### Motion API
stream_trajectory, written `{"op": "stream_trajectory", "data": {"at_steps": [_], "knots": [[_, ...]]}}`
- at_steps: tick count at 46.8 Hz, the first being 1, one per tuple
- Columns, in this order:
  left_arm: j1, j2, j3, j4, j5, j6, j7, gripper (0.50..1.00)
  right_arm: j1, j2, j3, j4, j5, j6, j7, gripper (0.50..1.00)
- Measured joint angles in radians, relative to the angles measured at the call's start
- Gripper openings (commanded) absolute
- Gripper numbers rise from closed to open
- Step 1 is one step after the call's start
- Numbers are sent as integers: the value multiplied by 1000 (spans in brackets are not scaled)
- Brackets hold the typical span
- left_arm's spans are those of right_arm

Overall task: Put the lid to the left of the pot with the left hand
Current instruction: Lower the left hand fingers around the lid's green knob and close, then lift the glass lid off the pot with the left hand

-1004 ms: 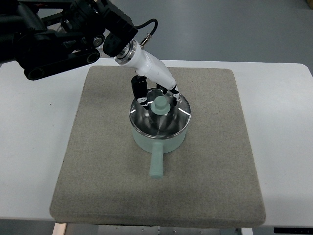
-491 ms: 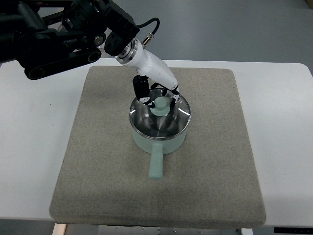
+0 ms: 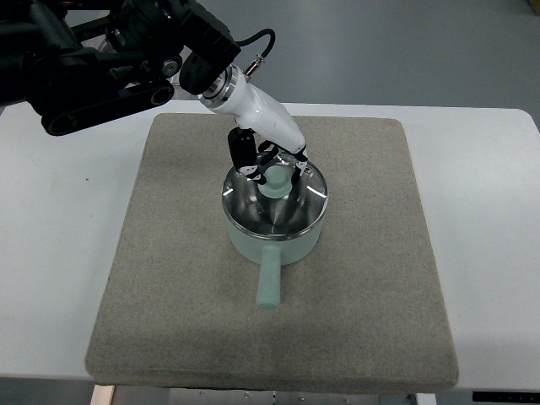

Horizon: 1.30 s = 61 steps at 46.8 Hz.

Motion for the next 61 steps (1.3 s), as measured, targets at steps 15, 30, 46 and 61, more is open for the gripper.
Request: {"op": "stream_trajectory", "data": {"at_steps": [15,30,46,61], "knots": [[-5,0,-4,0,-1,0,-1,500,0,0,0,0,0,0,0,921],[-3,1,0,-6,-3,1,-2,500,0,0,0,0,0,0,0,921],[-7,2,-1,-5,-6,0,-2,500,0,0,0,0,0,0,0,921],[-14,12,-25,1,-5,0,-2,500,0,0,0,0,0,0,0,921]]}}
